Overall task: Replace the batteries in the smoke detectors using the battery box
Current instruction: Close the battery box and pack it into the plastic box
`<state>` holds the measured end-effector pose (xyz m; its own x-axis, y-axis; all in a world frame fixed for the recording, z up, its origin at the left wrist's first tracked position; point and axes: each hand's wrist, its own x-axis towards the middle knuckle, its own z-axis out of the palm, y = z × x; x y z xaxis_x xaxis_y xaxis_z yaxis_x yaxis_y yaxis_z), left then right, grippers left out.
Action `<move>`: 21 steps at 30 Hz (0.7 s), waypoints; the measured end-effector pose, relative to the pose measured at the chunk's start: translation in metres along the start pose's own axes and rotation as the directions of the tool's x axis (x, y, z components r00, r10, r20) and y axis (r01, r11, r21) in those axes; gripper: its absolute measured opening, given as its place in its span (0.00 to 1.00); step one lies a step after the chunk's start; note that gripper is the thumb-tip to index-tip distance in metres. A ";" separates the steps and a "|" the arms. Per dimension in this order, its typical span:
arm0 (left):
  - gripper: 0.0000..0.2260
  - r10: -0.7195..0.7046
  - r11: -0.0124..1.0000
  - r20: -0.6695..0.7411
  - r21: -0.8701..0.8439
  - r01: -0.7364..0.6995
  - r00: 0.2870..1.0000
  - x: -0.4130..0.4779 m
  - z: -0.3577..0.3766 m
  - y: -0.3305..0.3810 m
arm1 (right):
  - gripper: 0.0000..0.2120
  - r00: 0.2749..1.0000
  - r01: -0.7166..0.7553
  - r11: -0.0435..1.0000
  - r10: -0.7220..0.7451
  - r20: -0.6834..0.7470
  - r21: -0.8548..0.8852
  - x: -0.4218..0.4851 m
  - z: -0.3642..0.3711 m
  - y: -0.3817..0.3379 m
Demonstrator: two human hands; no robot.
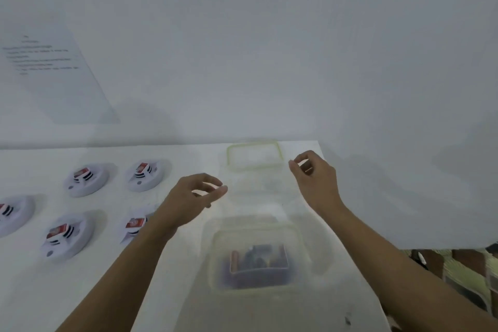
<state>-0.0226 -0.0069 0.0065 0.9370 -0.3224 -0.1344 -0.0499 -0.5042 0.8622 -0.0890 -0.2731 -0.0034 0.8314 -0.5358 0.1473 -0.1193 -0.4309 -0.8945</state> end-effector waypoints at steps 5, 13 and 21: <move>0.06 -0.090 0.972 -0.101 -0.225 0.065 0.991 0.088 0.001 0.005 | 0.05 0.998 -0.051 0.992 0.047 -0.035 -0.112 0.071 0.017 -0.005; 0.19 -0.254 0.960 -0.034 -0.127 0.248 0.966 0.175 0.029 0.002 | 0.25 0.893 -0.374 0.912 0.403 0.202 -0.168 0.147 0.050 0.017; 0.27 -0.231 0.973 -0.004 0.006 0.231 0.973 0.200 0.033 -0.010 | 0.33 0.868 -0.390 0.866 0.459 0.189 -0.312 0.167 0.064 0.042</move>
<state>0.1541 -0.0929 -0.0456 0.9246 -0.1937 -0.3279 0.1661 -0.5696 0.8049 0.0796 -0.3338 -0.0435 0.7698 -0.5255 -0.3623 -0.5967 -0.3912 -0.7006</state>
